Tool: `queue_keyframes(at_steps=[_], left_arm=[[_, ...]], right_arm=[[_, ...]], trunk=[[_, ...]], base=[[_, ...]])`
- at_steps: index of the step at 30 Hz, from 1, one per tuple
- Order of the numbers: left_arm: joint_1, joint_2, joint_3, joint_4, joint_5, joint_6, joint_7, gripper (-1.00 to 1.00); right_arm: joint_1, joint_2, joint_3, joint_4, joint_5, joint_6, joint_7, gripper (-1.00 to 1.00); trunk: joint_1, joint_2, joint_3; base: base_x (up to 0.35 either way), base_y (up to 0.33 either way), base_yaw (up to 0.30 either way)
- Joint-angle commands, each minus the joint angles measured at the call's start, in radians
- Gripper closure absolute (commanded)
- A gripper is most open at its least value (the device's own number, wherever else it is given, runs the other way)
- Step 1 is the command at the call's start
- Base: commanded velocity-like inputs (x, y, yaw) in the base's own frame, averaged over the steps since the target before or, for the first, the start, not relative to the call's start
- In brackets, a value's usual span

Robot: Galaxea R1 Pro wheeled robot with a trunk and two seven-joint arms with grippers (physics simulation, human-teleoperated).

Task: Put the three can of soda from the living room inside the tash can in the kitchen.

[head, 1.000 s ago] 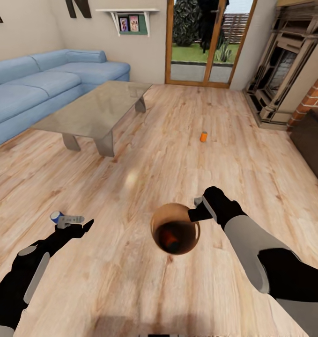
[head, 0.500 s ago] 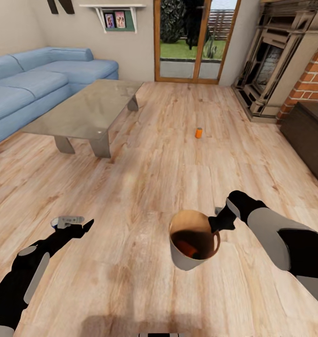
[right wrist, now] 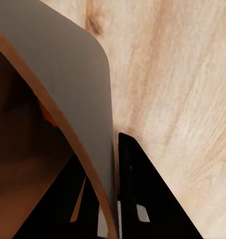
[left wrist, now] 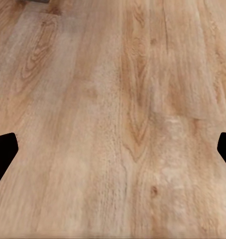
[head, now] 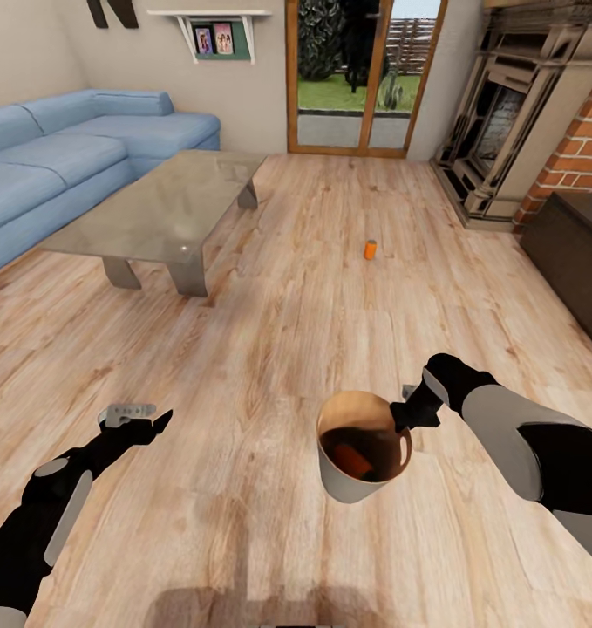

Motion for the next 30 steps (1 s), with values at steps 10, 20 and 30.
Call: queue_keyframes(at_steps=[10,20,30], left_arm=[[0.000,0.000,0.001,0.009,0.000,0.062,0.002,-1.00],[0.000,0.000,0.000,0.007,0.001,0.056,-0.004,-1.00],[-0.001,0.000,0.000,0.012,0.000,0.066,-0.004,-1.00]], right_arm=[[0.006,0.001,0.031,-0.046,-0.015,0.003,-0.003,1.00],[0.009,0.004,0.033,-0.085,-0.015,0.003,-0.003,1.00],[0.018,0.010,0.036,-0.086,-0.014,0.003,-0.004,1.00]], trunk=[[-0.038,0.070,0.031],[-0.042,0.077,0.035],[-0.042,0.077,0.035]], base=[[0.000,0.000,0.000],[0.015,0.068,0.000],[0.092,0.289,0.000]])
